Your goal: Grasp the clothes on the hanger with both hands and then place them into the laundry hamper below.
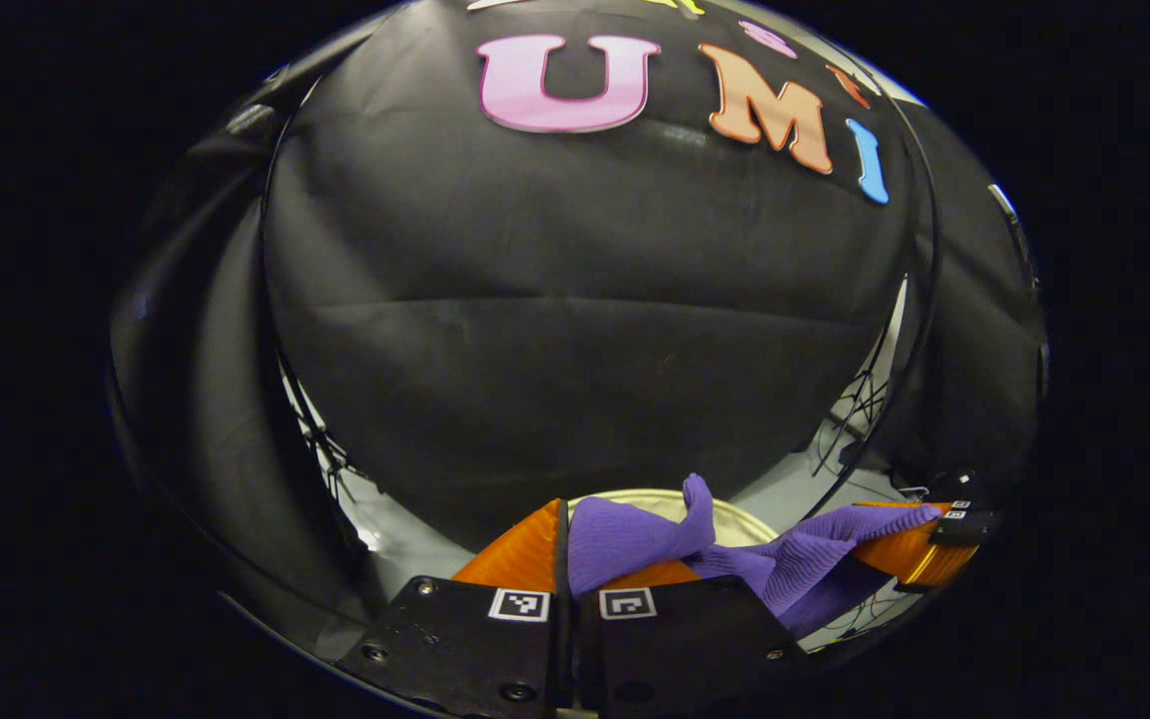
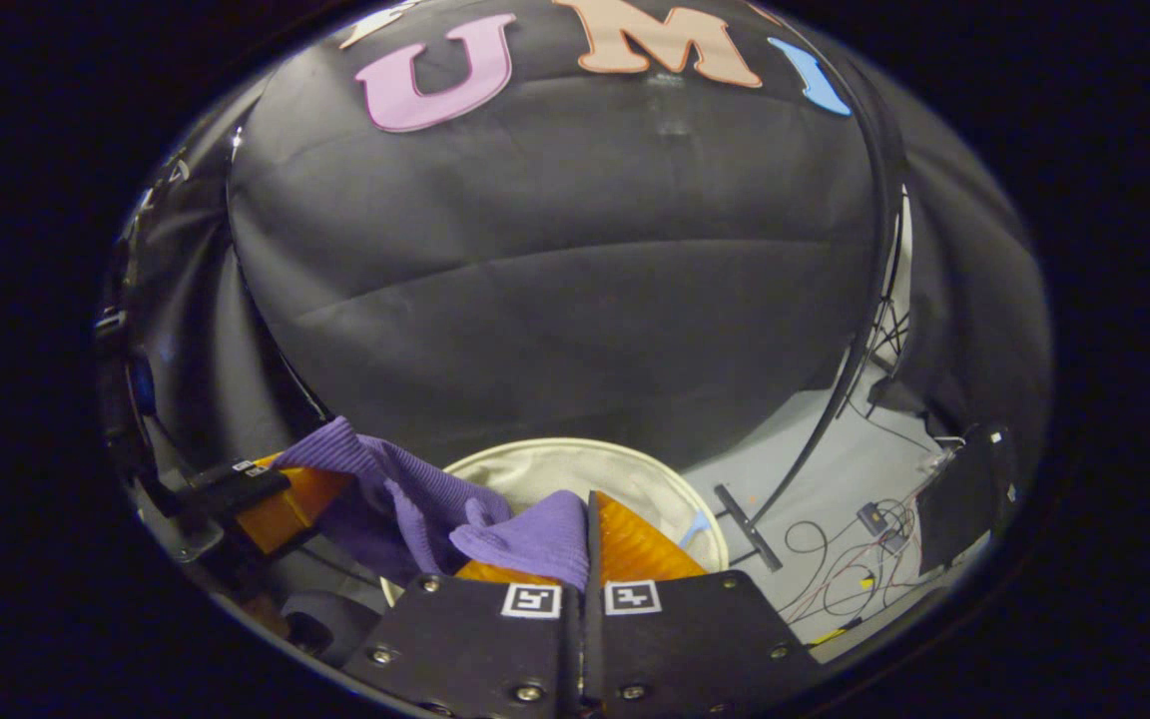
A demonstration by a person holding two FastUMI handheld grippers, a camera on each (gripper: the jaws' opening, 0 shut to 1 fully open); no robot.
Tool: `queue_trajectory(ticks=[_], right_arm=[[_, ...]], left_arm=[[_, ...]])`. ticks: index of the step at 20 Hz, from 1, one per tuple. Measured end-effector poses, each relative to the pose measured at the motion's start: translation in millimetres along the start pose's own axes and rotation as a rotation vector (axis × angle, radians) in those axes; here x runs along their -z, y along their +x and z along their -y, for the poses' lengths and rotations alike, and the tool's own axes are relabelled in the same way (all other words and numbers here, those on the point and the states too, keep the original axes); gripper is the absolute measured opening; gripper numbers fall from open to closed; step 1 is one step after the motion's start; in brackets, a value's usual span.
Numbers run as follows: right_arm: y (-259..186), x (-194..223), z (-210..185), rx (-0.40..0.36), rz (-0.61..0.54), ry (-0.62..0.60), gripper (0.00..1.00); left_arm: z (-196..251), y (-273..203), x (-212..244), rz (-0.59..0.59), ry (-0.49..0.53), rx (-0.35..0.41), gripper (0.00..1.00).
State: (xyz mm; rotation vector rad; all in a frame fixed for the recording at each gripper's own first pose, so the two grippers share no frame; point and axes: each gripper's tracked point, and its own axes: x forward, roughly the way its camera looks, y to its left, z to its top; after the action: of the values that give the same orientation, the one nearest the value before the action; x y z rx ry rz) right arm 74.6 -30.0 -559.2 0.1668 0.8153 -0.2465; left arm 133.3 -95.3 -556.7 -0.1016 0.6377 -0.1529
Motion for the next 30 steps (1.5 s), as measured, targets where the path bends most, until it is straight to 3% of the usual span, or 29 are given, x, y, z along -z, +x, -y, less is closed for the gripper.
queue_trajectory(ticks=[3,4,5,8,10,15,16,17,21,23,24,26,30], right_arm=[[13.2,22.9,1.0,0.003,-0.058,0.010,0.04],[14.2,31.5,6.4,0.016,-0.074,0.021,0.09],[17.1,33.8,8.9,0.024,-0.075,0.031,0.23],[16.2,26.8,17.8,0.062,-0.053,-0.017,0.99],[14.0,17.7,15.0,0.066,-0.030,-0.036,0.99],[-0.8,-2.9,10.1,0.057,0.009,-0.032,0.99],[-4.5,-11.2,6.6,0.052,0.019,-0.032,0.94],[-9.7,-17.5,2.4,0.045,0.032,-0.039,0.99],[-28.5,-49.0,-17.4,0.011,0.078,-0.064,0.99],[-38.2,-66.4,-24.1,-0.001,0.114,-0.055,0.99],[-44.0,-76.6,-28.3,-0.006,0.131,-0.050,0.94],[-56.1,-96.9,-35.3,-0.014,0.165,-0.059,0.99],[-92.8,-135.2,-46.0,-0.027,0.248,-0.084,0.99]], left_arm=[[6.4,9.0,30.3,-0.081,0.009,0.029,0.06],[9.2,12.9,41.1,-0.116,0.029,0.041,0.13],[9.9,14.0,53.3,-0.146,0.054,0.047,0.21],[9.7,11.7,66.3,-0.197,0.089,0.060,0.67],[13.4,8.7,50.9,-0.155,0.077,0.053,0.98],[16.0,-19.3,-1.8,-0.057,0.062,0.054,0.98],[15.4,-24.2,-10.9,-0.048,0.057,0.051,0.97],[14.9,-26.8,-20.9,-0.028,0.059,0.050,0.97],[9.0,-43.6,-54.5,0.031,0.115,0.007,0.96],[13.1,-52.7,-70.1,0.045,0.072,0.030,0.96],[11.4,-58.5,-78.6,0.049,0.043,0.035,0.96],[6.1,-70.3,-103.8,0.082,-0.001,0.040,0.96],[-10.3,-98.4,-157.9,0.171,0.020,0.016,0.96]])
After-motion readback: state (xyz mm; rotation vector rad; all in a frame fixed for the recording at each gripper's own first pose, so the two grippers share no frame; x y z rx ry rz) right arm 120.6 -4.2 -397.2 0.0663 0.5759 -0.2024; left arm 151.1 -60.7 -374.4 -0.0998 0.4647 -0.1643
